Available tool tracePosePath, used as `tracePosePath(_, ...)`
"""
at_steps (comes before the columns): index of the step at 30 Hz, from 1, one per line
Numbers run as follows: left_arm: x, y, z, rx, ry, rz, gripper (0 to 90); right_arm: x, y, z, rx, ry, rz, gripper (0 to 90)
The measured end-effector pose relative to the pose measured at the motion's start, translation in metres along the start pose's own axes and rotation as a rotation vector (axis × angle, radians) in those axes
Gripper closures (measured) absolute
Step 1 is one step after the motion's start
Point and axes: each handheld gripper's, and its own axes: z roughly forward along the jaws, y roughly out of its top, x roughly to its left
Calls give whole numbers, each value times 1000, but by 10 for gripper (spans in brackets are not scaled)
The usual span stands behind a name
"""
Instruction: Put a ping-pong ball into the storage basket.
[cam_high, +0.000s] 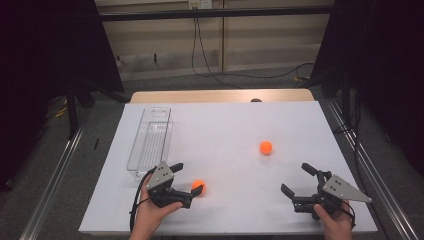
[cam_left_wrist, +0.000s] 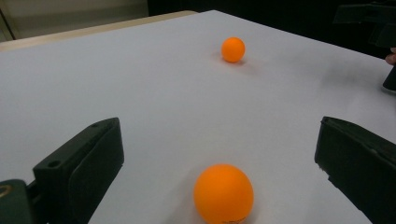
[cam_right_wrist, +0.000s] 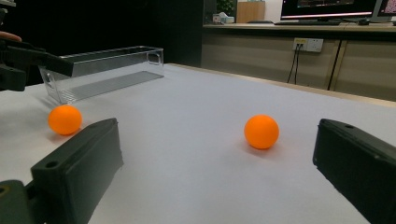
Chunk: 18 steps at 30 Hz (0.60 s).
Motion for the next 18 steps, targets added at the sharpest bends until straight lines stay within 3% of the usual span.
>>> tracePosePath(11, 0, 0, 5, 34, -9, -42, 15, 0, 1, -1, -3, -1, 4, 9)
tracePosePath(18, 1, -2, 7, 56, 1, -42, 15, 0, 1, 0, -1, 2, 2, 9)
